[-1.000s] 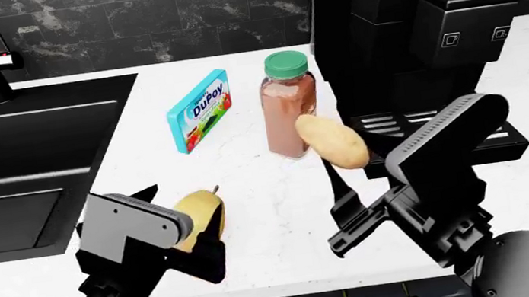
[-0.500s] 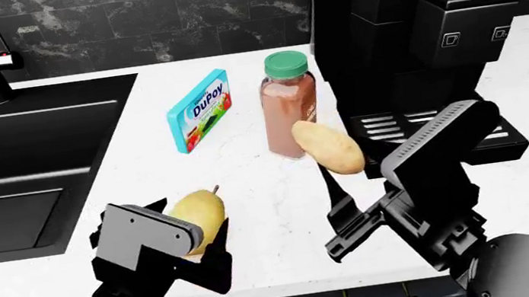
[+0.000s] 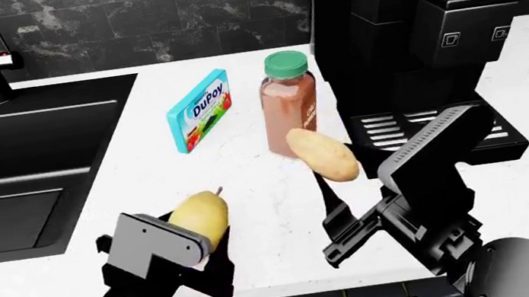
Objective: Pick up the fruits and vegetables and place them in the sink. Turn on the sink faucet to wash them. Then turn the sink off and put them in the tray.
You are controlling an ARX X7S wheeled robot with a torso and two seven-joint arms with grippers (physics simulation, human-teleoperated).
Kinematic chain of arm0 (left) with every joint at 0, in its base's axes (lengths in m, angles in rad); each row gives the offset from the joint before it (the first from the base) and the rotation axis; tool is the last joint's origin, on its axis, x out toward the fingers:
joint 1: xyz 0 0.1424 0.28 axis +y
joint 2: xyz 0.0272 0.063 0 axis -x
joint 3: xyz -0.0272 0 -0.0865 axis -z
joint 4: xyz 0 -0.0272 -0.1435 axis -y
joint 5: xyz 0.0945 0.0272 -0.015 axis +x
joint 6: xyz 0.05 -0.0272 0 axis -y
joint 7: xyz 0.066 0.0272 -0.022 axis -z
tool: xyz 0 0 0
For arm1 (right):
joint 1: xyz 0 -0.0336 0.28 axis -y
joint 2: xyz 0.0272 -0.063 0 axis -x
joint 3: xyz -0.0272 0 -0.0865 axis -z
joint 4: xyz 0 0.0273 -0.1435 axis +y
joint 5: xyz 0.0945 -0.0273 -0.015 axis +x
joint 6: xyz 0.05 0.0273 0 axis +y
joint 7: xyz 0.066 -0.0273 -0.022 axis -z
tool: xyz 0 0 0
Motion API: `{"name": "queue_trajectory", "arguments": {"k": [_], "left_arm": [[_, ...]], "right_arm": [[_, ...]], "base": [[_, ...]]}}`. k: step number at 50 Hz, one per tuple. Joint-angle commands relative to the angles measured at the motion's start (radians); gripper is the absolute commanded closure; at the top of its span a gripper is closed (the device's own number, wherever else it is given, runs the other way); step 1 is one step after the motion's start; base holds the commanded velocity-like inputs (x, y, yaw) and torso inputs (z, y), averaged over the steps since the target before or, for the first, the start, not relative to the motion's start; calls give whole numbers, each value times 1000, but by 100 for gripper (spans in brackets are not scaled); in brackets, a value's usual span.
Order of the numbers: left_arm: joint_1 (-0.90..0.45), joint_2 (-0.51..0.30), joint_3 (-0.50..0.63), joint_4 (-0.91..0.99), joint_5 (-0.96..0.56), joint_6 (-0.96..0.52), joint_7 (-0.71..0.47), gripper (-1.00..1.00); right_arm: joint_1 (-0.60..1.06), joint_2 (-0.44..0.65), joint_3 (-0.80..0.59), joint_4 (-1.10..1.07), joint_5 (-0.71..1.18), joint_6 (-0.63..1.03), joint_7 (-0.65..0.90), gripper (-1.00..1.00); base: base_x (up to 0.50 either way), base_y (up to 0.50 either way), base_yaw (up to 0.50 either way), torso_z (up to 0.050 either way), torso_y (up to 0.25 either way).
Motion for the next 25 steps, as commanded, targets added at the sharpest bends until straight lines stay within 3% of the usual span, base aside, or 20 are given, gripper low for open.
{"name": "queue_trajectory", "arguments": {"k": [1, 9, 25], "left_arm": [[26, -7, -4, 30, -12, 58, 10, 100], [33, 13, -116, 173, -48, 121, -60, 100], [-70, 60, -150, 253, -18, 130, -161, 100]], "right_arm": [[1, 0, 3, -8, -27, 7, -8, 100], [2, -9, 16, -14, -27, 13, 42, 100], [-45, -70, 78, -8, 9, -49, 190, 100]], "base": [[0, 0, 0, 0, 0], [0, 0, 0, 0, 0], [0, 0, 0, 0, 0]]}}
